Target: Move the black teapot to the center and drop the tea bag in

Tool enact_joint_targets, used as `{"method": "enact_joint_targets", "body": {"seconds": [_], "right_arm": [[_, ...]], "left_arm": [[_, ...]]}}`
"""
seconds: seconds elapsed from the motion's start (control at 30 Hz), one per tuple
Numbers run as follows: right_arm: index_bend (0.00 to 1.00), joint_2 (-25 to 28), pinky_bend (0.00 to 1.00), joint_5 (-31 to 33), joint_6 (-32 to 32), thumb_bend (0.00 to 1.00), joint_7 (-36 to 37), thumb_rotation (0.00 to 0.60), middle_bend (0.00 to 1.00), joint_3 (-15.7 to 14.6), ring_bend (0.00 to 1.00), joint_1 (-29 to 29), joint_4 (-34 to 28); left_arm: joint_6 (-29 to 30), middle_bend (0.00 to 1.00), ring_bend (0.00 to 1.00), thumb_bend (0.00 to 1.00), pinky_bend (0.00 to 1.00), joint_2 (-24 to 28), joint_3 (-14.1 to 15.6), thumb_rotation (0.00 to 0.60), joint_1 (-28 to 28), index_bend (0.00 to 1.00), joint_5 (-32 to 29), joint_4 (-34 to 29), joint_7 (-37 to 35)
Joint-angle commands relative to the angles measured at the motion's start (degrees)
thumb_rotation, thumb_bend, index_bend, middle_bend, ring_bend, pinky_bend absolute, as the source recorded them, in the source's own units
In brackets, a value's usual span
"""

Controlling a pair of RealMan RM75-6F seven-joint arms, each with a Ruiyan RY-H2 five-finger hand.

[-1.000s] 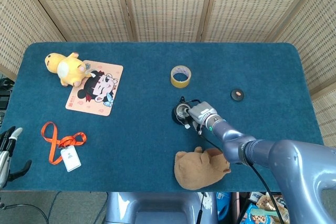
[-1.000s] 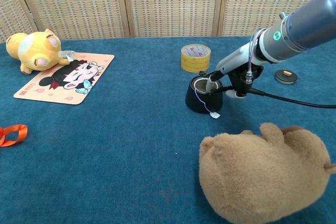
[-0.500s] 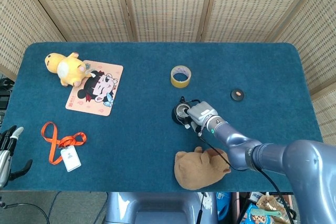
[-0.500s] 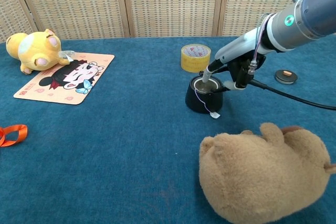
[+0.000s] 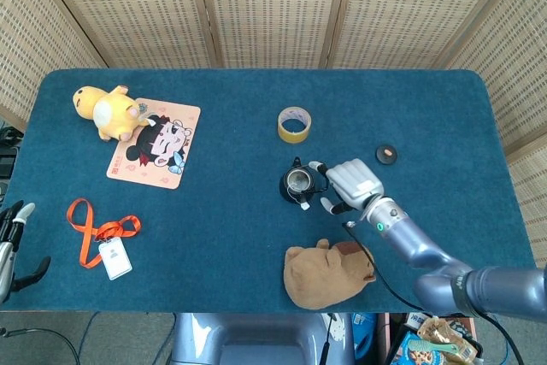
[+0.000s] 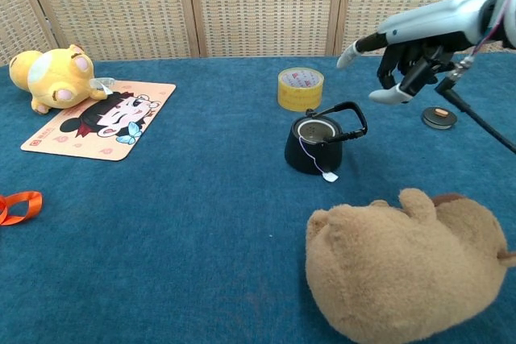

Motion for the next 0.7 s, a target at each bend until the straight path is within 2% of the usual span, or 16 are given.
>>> {"method": "enact_joint_targets", "body": {"seconds": [0.03,0.2,0.3,0.47,0.7], "right_arm": [[0.05,1.69,0.7,-7.36,11.03,0.47,1.7,0.39,0.49,0.78,0.52,-9.31,-2.58],[0.05,0.93,0.53,-11.64,19.74,0.43,1.66,0.396,0.29,1.55,0.29,-17.52,-2.44],[0.05,0.0,0.46,-13.92,24.09,0.42,0.38,0.406,0.23,1.75,0.21,-21.84,-1.65],[0.05,-1.67,0.41,-17.94,29.94,0.4,-0.78,0.46,0.2,1.88,0.16,-28.75,0.02],[0.06,-3.03,0.38,-21.73,32.18,0.4,-0.52,0.472,0.2,2.18,0.15,-35.67,3.15]], "left_arm": [[-0.17,0.0,0.0,0.34,0.0,0.27,-0.2,0.6,-0.2,0.0,-0.18,-0.28,-0.02],[-0.16,0.0,0.0,0.34,0.0,0.58,-0.51,0.6,-0.65,0.0,0.18,-1.02,0.49],[0.17,0.0,0.0,0.34,0.0,0.45,-0.56,0.6,-0.82,0.0,0.84,-1.42,1.02],[1.34,0.0,0.0,0.34,0.0,-0.18,-0.36,0.6,-0.68,0.0,2.4,-1.39,1.28],[3.2,0.0,0.0,0.34,0.0,-1.55,0.58,0.6,-0.1,0.0,5.38,-0.45,1.62]]}}
